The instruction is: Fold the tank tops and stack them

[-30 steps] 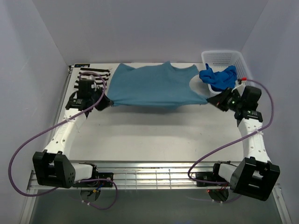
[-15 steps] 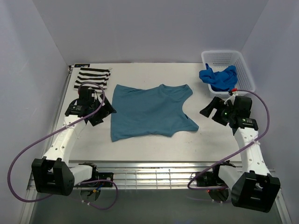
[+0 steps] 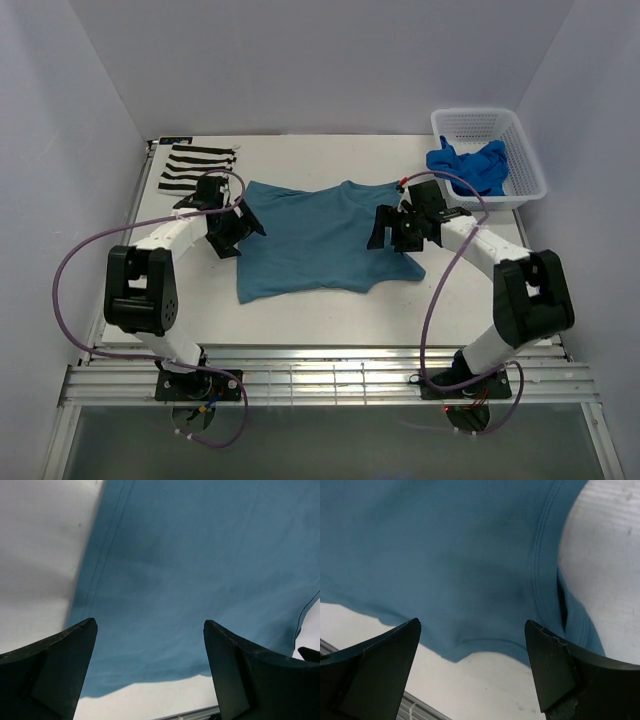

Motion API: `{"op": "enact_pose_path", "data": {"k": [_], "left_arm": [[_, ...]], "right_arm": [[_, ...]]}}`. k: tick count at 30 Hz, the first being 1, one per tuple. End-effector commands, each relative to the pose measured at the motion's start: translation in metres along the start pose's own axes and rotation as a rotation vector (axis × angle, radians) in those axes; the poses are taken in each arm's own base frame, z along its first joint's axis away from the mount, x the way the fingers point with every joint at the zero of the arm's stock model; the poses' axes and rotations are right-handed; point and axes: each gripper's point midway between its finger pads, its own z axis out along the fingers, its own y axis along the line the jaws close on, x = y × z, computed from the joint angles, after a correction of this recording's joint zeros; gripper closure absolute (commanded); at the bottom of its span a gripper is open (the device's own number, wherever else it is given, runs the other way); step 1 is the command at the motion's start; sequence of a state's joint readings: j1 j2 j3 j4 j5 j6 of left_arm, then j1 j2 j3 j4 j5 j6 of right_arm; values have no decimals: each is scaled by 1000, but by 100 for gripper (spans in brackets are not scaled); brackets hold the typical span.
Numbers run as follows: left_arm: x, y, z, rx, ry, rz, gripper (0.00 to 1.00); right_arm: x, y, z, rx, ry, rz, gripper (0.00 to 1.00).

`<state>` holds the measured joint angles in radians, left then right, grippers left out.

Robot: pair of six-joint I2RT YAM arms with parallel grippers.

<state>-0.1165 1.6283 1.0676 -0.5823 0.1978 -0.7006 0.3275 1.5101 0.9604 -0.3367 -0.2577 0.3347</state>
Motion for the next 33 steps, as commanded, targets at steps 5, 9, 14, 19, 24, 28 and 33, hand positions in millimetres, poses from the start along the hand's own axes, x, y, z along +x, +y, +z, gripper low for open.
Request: {"op": "enact_pose_path", "data": {"k": [5,9,14,19,24,28,33], "left_arm": [[-34,-22,44,40,-3,-5,2],[-38,-13,65,-5,14,-12,2],[-45,-13,84,-23,28,-12,2],[-60,-15,101,-43,26,-9,2],[-66,-27,104,-12,48,14,2],[-76,-46,81,43,13,36,2],[-84,-62,21,88,-91,47,2]], "right_arm": [[-41,-17,53,75,5,-15,10],[-61,-22,68,101,-4,-15,10],[-72,-50,90,134,19,63,10],[-107,-77,103,167,-28,92,10],[-138,-69,107,84,-52,12,10],[-169,-32,78,0,-116,-126,10],[-175,15,28,12,-238,-318,10]]}}
